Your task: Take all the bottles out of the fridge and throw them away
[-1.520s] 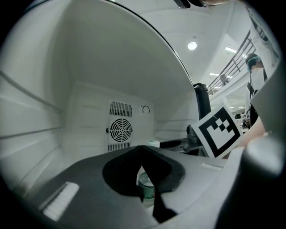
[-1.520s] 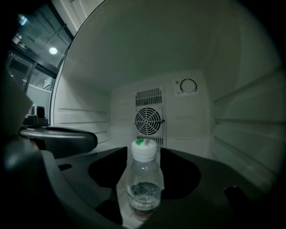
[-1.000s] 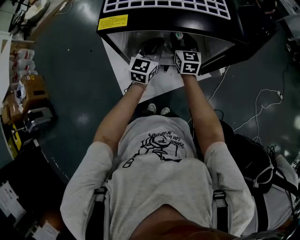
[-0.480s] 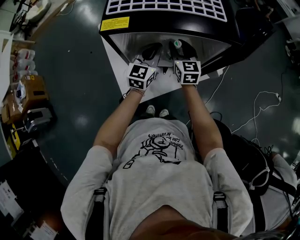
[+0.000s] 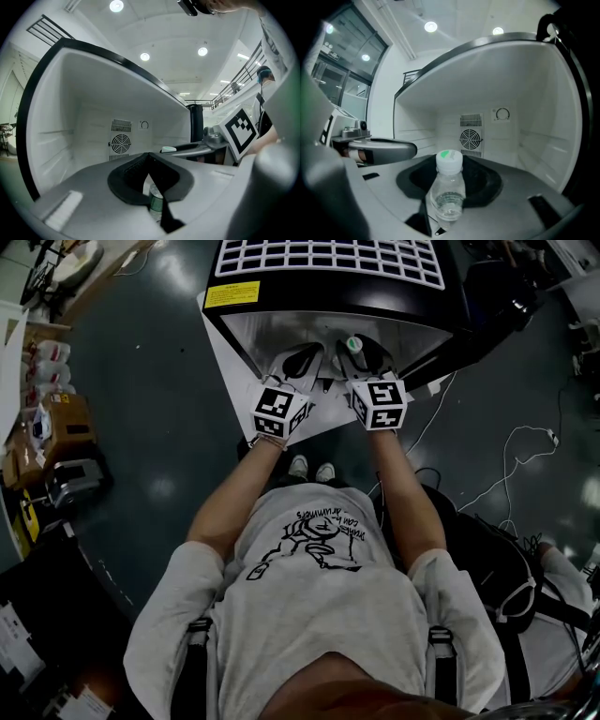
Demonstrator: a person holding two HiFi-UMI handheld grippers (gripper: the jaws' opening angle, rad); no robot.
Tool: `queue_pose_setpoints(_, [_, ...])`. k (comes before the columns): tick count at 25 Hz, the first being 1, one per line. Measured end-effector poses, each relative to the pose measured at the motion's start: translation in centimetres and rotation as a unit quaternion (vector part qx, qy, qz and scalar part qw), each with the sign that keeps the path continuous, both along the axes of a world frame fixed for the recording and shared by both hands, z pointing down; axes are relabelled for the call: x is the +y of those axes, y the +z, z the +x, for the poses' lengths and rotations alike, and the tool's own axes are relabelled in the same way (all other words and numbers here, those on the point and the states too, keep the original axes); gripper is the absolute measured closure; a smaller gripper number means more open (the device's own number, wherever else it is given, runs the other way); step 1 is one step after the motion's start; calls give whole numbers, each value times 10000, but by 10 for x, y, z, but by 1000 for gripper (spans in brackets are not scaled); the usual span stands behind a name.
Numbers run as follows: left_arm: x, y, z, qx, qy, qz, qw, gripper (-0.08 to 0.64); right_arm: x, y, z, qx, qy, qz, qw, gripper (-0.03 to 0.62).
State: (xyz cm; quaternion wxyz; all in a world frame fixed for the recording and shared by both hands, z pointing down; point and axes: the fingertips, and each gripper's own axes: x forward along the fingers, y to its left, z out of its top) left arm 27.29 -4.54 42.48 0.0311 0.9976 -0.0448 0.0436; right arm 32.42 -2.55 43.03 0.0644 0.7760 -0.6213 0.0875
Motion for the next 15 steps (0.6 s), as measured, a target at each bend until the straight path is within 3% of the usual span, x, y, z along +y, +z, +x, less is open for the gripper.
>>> queue_pose_setpoints(15, [31, -52, -26, 222, 322, -85, 9992, 551, 40, -52, -30, 91, -266, 77, 9996, 430])
